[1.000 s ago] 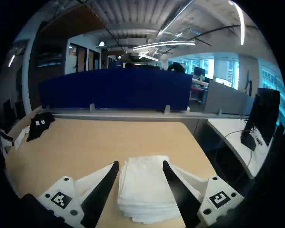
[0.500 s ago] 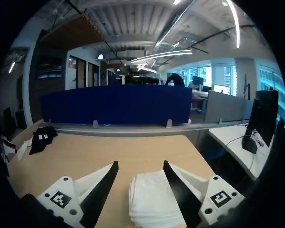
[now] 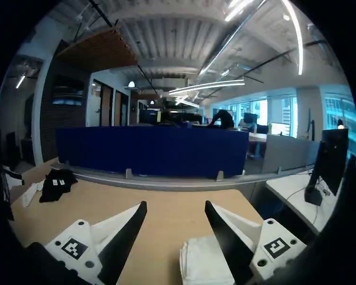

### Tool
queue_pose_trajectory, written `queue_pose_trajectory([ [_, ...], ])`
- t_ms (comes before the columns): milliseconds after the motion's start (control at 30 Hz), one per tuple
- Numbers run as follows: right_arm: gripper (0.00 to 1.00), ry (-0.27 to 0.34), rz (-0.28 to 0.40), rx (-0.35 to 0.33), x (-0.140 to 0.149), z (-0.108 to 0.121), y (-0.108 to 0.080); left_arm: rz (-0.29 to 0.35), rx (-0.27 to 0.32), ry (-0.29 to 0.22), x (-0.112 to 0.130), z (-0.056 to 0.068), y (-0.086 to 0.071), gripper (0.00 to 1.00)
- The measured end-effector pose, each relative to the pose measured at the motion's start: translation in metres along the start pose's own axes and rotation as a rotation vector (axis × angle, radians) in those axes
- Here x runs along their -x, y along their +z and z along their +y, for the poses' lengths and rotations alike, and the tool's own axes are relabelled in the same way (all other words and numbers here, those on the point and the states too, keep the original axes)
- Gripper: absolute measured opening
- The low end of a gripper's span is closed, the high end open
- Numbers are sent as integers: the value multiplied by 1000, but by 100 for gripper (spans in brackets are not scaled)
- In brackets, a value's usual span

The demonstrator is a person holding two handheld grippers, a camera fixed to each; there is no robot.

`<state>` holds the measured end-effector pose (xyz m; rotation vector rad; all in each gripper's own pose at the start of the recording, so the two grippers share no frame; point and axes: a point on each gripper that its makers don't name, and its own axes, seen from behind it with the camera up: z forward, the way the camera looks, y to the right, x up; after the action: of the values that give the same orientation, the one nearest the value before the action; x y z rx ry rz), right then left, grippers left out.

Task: Fold towel

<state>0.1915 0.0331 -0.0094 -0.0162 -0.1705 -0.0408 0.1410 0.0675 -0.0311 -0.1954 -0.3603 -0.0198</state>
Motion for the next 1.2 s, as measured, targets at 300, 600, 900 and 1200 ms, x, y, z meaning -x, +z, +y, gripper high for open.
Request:
queue_pose_trajectory([
  [300, 94, -19, 44, -5, -19, -38, 11, 122, -30, -24, -33, -17, 1, 91],
  [600, 95, -1, 47, -11, -21, -56, 17, 188, -71, -12, -48, -32, 2, 91],
  [900, 95, 20, 65, 9, -22, -58, 16, 222, -79, 4, -35, -41, 9, 91],
  [1200, 95, 27, 86, 3, -12, -69, 13, 270, -95, -23, -8, -53, 20, 91],
])
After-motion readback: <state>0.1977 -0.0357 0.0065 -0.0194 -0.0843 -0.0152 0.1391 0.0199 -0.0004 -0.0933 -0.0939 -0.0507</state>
